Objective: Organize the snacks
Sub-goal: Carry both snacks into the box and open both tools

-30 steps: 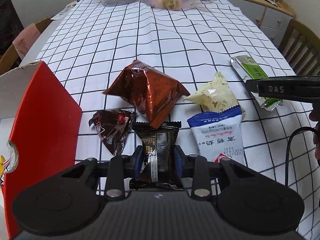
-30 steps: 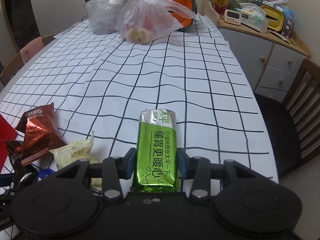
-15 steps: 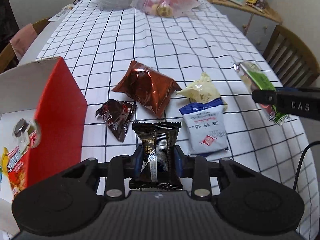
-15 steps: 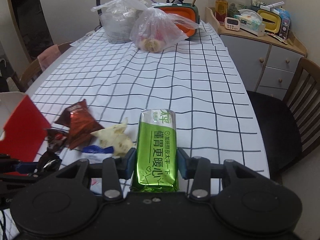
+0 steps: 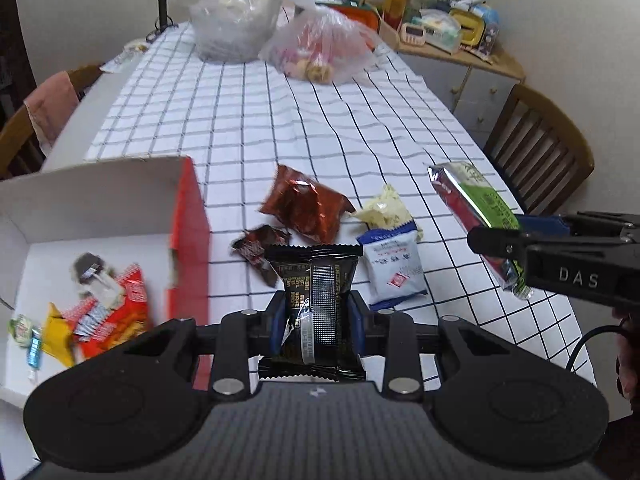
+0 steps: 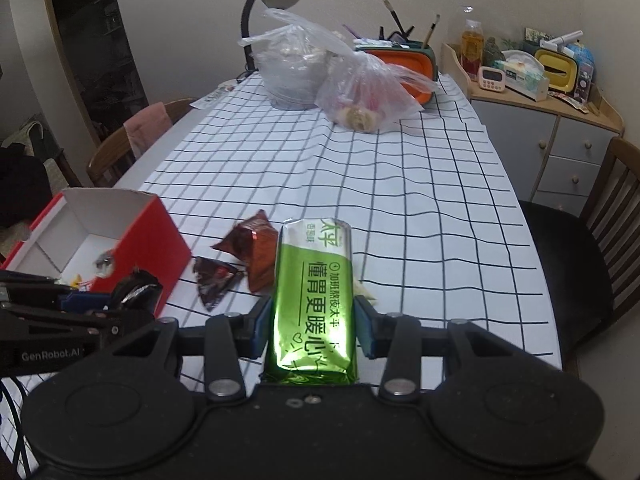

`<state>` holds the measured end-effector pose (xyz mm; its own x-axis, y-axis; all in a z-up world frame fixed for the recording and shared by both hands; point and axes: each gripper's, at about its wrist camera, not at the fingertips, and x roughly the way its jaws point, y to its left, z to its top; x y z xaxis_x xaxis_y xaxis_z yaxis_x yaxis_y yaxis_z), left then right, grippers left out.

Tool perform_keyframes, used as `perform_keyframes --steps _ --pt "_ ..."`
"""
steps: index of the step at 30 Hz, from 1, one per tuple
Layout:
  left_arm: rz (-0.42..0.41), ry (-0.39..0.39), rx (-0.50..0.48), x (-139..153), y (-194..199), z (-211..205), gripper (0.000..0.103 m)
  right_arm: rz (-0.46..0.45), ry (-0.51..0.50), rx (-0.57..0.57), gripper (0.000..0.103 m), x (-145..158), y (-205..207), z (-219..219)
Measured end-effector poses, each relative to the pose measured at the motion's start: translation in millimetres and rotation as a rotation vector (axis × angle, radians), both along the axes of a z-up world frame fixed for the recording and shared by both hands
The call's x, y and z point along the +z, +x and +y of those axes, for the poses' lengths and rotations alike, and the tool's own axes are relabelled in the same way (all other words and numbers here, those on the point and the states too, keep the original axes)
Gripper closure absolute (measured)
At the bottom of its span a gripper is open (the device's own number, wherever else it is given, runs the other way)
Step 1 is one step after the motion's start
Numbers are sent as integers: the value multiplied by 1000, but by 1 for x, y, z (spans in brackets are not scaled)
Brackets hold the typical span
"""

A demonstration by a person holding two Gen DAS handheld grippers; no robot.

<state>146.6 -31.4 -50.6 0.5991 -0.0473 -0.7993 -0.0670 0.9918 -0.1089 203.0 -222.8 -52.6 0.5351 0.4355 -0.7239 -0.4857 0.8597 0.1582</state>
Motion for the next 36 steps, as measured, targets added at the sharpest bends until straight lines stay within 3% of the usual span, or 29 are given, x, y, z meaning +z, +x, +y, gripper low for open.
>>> perform_keyframes --steps 19,36 --pt "-80 28 105 32 -42 122 72 -65 39 115 62 39 -40 112" --pt "-17 77 217 9 -59 217 72 11 -12 211 62 4 -50 215"
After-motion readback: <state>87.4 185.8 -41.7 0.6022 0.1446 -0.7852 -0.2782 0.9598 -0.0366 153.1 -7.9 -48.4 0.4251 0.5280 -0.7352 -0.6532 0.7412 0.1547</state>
